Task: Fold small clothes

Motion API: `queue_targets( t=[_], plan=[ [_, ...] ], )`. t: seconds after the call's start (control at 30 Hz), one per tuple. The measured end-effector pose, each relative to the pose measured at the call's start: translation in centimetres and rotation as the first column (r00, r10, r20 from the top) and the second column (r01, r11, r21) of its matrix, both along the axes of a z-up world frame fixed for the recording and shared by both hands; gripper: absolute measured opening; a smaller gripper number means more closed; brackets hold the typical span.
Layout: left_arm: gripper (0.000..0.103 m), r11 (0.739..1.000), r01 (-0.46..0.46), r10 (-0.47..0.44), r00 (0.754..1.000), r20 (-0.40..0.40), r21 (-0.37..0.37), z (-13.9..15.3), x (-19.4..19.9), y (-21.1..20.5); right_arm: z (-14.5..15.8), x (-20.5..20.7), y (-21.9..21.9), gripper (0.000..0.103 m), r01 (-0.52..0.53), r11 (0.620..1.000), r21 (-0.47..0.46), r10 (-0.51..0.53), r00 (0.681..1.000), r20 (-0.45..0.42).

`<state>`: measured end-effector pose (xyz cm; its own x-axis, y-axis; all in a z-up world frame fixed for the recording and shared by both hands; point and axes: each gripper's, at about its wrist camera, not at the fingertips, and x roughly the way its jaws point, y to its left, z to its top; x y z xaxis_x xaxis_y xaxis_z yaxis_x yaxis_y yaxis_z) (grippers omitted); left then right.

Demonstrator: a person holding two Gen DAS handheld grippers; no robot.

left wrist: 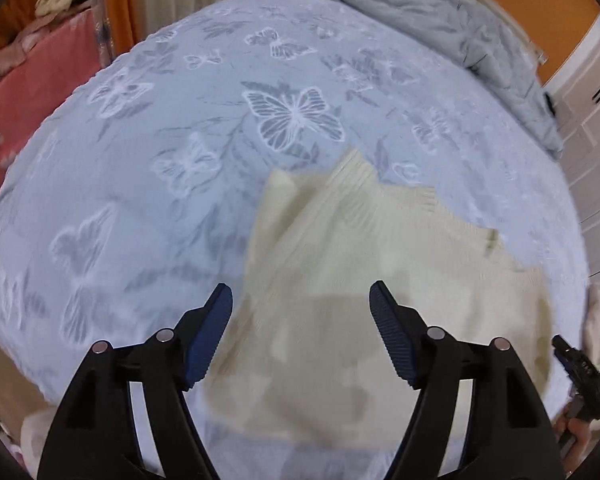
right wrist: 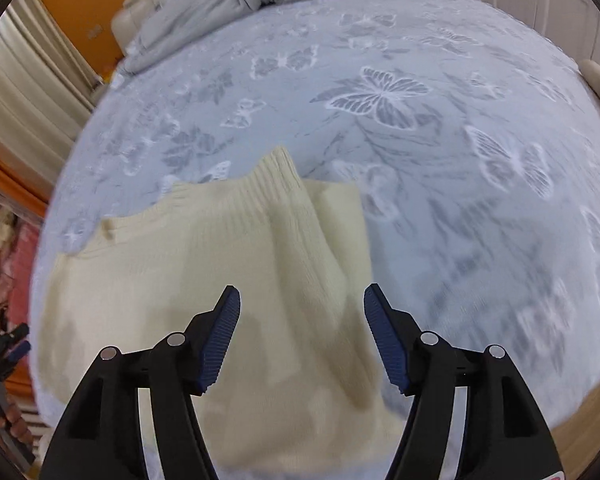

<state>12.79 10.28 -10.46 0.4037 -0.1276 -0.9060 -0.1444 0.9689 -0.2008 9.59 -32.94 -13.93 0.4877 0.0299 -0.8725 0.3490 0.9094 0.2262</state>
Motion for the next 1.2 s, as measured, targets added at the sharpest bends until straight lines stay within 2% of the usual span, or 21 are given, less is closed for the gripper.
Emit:
queue_targets(
  t=[0.03, 0.07, 0.1, 0.13, 0.17, 0.23, 0.27, 0.3, 0.33, 0.37, 0.47, 0.5, 0.6, 0.67, 0.8, 0.87, 0.93, 1.0, 1.1, 1.17, 1.2],
  plan=[
    [0.061, 1.0, -0.001, 0.001, 0.999, -0.032, -0.004, -0.9, 0.8, -0.2, -0.9, 1.1, 0.1, 0.052, -0.006, 1.0, -0.001, 0.006, 1.0, -0.024],
    [0.049, 1.0, -0.004, 0.003, 0.998, -0.06, -0.012, -1.8, 1.3, -0.1, -1.3, 1.7, 0.0, 0.005, -0.016, 1.0, 0.009, 0.016, 0.999, -0.037],
    [0.015, 1.0, -0.002, 0.001, 0.995, -0.102, -0.015, -2.9, 2.1, -0.1, -1.6, 2.2, -0.1, 0.009, -0.024, 0.999, 0.033, 0.026, 0.998, -0.05],
    [0.01, 1.0, -0.007, 0.005, 0.992, -0.125, -0.015, -3.2, 2.5, -0.1, -1.0, 1.7, -0.4, 0.008, -0.013, 0.999, 0.042, 0.014, 1.0, -0.027],
    [0.009, 0.999, -0.026, 0.022, 0.995, -0.102, -0.043, -2.7, 2.5, 0.4, 0.8, 0.7, -0.7, 0.008, 0.002, 0.999, 0.053, -0.006, 0.998, 0.063],
    [0.01, 0.999, -0.038, 0.035, 0.996, -0.088, -0.035, -2.3, 2.0, 0.7, 2.2, -0.5, -1.7, 0.008, 0.037, 0.998, 0.06, -0.044, 0.991, 0.129],
    [0.01, 0.999, -0.044, 0.041, 0.994, -0.098, -0.028, -2.7, 2.0, 0.9, 1.6, -0.7, -2.3, 0.008, 0.049, 0.997, 0.066, -0.057, 0.991, 0.124],
    [0.011, 0.998, -0.053, 0.049, 0.991, -0.124, -0.03, -3.8, 2.1, 1.2, -0.2, -0.4, -2.9, 0.008, 0.061, 0.996, 0.06, -0.065, 0.996, 0.065],
    [0.012, 0.998, -0.058, 0.052, 0.988, -0.145, -0.037, -4.9, 2.1, 1.4, -3.4, 0.4, -3.4, 0.01, 0.055, 0.996, 0.065, -0.052, 0.997, -0.049],
    [0.013, 0.998, -0.06, 0.054, 0.987, -0.149, -0.037, -5.6, 2.2, 1.4, -4.8, 0.7, -3.3, 0.009, 0.041, 0.996, 0.084, -0.035, 0.996, -0.081],
    [0.017, 0.999, -0.042, 0.04, 0.992, -0.123, -0.009, -4.2, 2.1, 0.7, -2.5, 0.1, -2.8, 0.019, 0.061, 0.997, 0.051, -0.06, 0.998, -0.026],
    [0.025, 0.999, -0.04, 0.039, 0.994, -0.097, -0.017, -3.0, 1.5, 0.9, -1.1, -0.5, -2.3, 0.021, 0.073, 0.997, 0.032, -0.073, 0.997, 0.017],
    [0.073, 0.994, -0.093, 0.094, 0.996, 0.001, -0.057, -0.5, -1.0, 2.7, 3.1, -1.9, 0.8, 0.021, 0.016, 1.0, -0.026, -0.013, 0.992, 0.127],
    [0.08, 0.986, -0.128, 0.131, 0.991, 0.019, -0.109, -0.4, -2.6, 3.9, 4.1, -1.7, 4.3, 0.016, -0.1, 0.995, 0.015, 0.097, 0.986, 0.137],
    [0.081, 0.95, -0.214, 0.188, 0.973, -0.132, -0.227, -4.6, -4.7, 5.4, 3.5, 1.0, 12.5, 0.01, -0.308, 0.948, 0.08, 0.3, 0.949, 0.103],
    [0.081, 0.923, -0.256, 0.208, 0.96, -0.188, -0.286, -6.5, -5.7, 5.7, 2.1, 3.5, 16.1, 0.01, -0.352, 0.933, 0.076, 0.347, 0.936, 0.063],
    [0.081, 0.903, -0.278, 0.226, 0.956, -0.188, -0.327, -7.1, -7.0, 5.9, 0.4, 5.6, 18.3, 0.01, -0.364, 0.928, 0.083, 0.364, 0.931, 0.006],
    [0.081, 0.912, -0.257, 0.212, 0.962, -0.17, -0.319, -7.1, -7.2, 5.7, -3.2, 7.5, 19.5, 0.007, -0.337, 0.937, 0.09, 0.345, 0.932, -0.108],
    [0.081, 0.928, -0.226, 0.184, 0.97, -0.161, -0.297, -7.0, -7.0, 5.2, -4.4, 7.9, 19.9, 0.006, -0.331, 0.941, 0.062, 0.336, 0.935, -0.109],
    [0.066, 0.932, -0.2, 0.164, 0.976, -0.143, -0.302, -6.9, -6.7, 4.9, -4.4, 8.3, 20.4, 0.006, -0.334, 0.942, 0.038, 0.336, 0.932, -0.134],
    [0.05, 0.932, -0.173, 0.135, 0.981, -0.139, -0.317, -7.0, -6.3, 4.5, -4.3, 8.5, 20.7, 0.006, -0.345, 0.938, 0.023, 0.344, 0.928, -0.142]
  ],
)
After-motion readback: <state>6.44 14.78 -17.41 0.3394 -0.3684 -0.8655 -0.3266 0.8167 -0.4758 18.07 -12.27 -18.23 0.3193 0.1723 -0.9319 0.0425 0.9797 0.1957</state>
